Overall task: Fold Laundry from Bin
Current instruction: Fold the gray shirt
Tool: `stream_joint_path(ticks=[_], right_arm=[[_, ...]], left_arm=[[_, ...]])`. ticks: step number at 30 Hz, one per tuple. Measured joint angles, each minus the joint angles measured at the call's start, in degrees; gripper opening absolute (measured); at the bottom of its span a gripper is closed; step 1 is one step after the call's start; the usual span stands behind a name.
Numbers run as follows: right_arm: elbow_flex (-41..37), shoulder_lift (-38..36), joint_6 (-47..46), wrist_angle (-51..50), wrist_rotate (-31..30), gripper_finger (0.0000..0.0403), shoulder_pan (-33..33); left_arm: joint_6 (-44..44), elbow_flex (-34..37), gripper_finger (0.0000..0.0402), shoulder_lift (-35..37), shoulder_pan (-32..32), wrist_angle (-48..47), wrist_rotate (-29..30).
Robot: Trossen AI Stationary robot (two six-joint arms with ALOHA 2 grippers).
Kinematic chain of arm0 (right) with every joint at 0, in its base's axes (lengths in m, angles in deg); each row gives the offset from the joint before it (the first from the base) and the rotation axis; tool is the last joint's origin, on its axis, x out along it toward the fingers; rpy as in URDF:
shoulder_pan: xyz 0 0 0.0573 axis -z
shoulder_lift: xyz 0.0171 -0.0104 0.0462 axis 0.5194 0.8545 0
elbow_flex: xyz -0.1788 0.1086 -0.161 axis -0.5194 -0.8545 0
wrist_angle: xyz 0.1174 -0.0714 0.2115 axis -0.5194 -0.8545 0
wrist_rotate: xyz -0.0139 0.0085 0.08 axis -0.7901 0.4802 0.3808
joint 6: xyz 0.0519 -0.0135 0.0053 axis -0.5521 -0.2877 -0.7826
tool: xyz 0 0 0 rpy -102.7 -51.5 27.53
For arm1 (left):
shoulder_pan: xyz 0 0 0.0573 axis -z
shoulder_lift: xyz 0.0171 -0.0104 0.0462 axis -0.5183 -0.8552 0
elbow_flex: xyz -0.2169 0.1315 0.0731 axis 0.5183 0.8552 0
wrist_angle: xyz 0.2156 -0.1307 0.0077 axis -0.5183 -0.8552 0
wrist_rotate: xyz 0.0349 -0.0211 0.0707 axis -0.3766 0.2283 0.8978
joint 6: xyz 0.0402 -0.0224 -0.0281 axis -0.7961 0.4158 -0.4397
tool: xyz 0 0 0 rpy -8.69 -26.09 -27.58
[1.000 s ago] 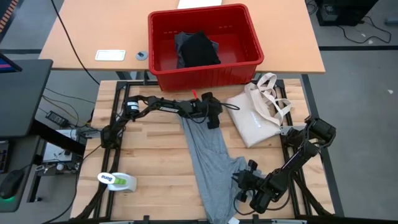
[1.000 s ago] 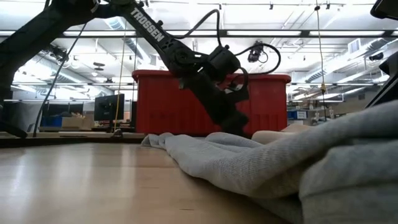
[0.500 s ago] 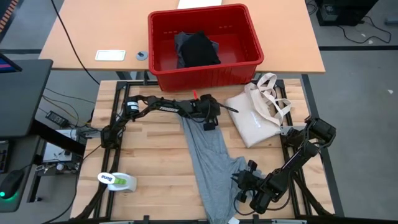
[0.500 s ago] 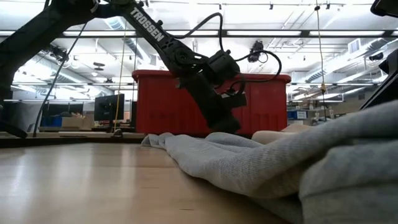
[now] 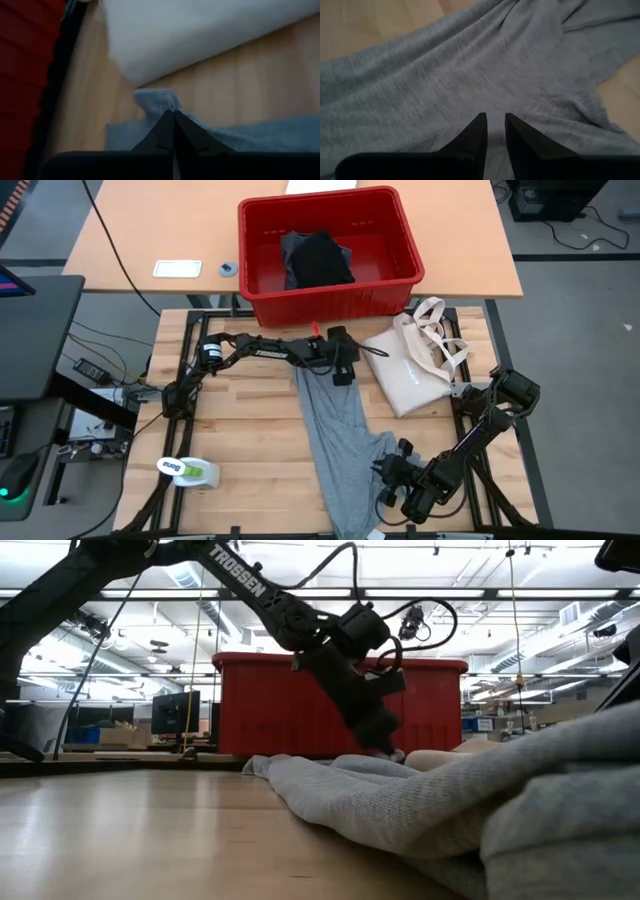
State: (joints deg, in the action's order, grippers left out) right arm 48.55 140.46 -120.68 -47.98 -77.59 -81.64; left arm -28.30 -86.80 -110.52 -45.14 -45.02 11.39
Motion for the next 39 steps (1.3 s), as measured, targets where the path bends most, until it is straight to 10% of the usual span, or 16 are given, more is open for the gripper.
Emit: stream_joint_path(ticks=[22,39], right_arm=[[0.0,0.0,-0.2,0.4,0.0,0.0077,0.1],[0.0,0.0,-0.1,0.9,0.0,0.0077,0.1]], left_arm=[[-8.1,-9.6,0.0011,0.0,-2.3,-9.6,23.9],[-5.5,-9.6,0.0030,0.1,-5.4,-10.4,15.1]])
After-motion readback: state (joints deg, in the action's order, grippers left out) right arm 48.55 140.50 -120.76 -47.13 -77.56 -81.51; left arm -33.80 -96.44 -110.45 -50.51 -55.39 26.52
